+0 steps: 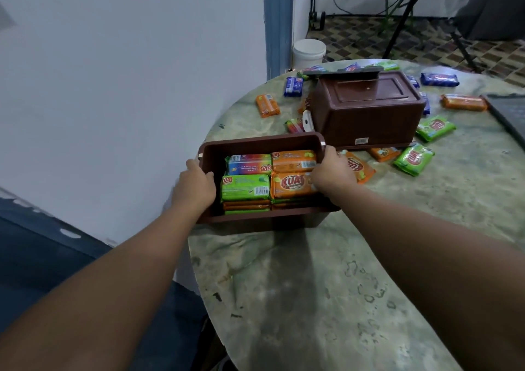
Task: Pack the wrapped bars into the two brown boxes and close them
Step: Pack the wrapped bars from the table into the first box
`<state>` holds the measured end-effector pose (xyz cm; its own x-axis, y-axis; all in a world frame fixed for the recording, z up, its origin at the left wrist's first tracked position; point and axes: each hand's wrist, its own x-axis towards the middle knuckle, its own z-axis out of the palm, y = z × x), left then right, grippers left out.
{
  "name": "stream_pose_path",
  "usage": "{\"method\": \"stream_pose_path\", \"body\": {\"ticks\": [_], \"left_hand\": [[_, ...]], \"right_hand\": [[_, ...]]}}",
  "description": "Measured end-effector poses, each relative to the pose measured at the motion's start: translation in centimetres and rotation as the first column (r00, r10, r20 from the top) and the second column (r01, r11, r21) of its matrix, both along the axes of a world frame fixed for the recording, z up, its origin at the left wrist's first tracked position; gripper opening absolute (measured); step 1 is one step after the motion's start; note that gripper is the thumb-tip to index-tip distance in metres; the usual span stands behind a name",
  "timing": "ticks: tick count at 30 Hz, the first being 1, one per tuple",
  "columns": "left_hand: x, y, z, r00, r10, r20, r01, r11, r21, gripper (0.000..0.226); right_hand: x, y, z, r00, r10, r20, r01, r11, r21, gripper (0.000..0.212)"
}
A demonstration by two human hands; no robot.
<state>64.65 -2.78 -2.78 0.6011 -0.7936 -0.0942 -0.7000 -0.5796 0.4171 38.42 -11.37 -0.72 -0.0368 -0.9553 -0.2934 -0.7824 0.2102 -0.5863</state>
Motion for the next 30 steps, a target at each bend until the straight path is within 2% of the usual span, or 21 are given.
{"method": "stream_pose_path", "body": {"ticks": [7,15,23,30], "left_hand": [[0.1,-0.3,-0.3,0.996,-0.044,0.083,0.042,0.999,0.021,0.035],[0.2,-0.2,-0.5,0.995,-0.060,0.078,0.060,0.998,-0.008,0.032],[-2.4,3.6,-0.6,0.997,0.048,0.064,-0.046,0.999,-0.029,0.031],[-5.2,7.1,-0.6,0.983,0.161,0.088,-0.160,0.987,-0.012,0.032]], "right_hand": [[0.3,-0.6,-0.5,0.998,0.008,-0.055,-0.009,1.000,-0.008,0.043],[0.1,-0.2,-0.5,0.998,0.023,-0.052,-0.024,0.999,-0.023,0.038],[-1.4,0.8,-0.8,0.992,0.113,-0.055,-0.116,0.992,-0.042,0.033],[-2.9,1.1,-0.9,0.967,0.244,-0.077,-0.248,0.968,-0.039,0.044]]}}
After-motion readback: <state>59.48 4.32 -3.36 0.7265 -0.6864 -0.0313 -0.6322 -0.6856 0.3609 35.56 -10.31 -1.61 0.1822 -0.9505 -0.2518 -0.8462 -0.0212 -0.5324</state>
